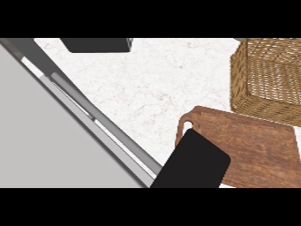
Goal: Pick the cupcake from the cutting board and place it in the basket
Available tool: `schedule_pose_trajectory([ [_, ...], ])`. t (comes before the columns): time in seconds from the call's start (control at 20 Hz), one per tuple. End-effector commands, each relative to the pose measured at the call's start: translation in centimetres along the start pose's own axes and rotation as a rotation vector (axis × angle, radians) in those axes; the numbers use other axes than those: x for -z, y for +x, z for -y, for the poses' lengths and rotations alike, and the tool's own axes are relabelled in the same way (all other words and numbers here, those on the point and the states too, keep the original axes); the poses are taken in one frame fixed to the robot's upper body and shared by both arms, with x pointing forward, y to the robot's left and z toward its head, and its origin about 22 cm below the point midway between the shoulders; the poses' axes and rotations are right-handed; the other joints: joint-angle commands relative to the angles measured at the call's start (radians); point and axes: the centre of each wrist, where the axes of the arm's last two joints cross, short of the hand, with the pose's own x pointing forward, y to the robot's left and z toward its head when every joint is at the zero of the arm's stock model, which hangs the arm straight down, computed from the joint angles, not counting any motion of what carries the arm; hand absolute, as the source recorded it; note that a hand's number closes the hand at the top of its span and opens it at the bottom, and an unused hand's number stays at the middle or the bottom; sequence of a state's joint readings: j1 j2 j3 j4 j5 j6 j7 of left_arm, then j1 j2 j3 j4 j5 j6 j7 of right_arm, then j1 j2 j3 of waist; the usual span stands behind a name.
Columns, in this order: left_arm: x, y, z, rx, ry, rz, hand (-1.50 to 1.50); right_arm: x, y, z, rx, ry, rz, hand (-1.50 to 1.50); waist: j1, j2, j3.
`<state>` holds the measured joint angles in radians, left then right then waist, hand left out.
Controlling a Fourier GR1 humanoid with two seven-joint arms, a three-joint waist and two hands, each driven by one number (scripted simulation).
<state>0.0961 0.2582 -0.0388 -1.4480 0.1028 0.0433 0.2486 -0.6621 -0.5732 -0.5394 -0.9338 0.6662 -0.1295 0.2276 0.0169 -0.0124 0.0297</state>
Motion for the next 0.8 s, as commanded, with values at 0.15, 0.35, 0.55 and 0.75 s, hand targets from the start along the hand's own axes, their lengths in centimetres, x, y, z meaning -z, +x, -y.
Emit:
schedule_pose_trajectory([
  [0.15,0.2,-2.7,1.0,-0.004,-0.015,-0.101,0.0,0.6,-0.8,1.0,0.017,-0.02,0.055,-1.5,-0.015,0.014,-0.03],
  [0.35,-0.5,-1.8,1.3,-0.022,-0.014,-0.094,0.0,1.7,-0.5,3.8,0.123,-0.092,0.053,-1.5,-0.008,0.013,-0.029],
  [0.55,-0.2,-2.3,0.7,-0.032,-0.005,-0.102,0.0,2.1,-2.1,5.5,0.188,-0.135,-0.015,-1.5,-0.013,0.013,-0.029],
  [0.75,-0.3,-2.6,2.2,-0.019,-0.002,-0.098,0.0,2.0,-4.5,9.3,0.231,-0.197,-0.077,-1.5,-0.031,0.01,-0.029],
])
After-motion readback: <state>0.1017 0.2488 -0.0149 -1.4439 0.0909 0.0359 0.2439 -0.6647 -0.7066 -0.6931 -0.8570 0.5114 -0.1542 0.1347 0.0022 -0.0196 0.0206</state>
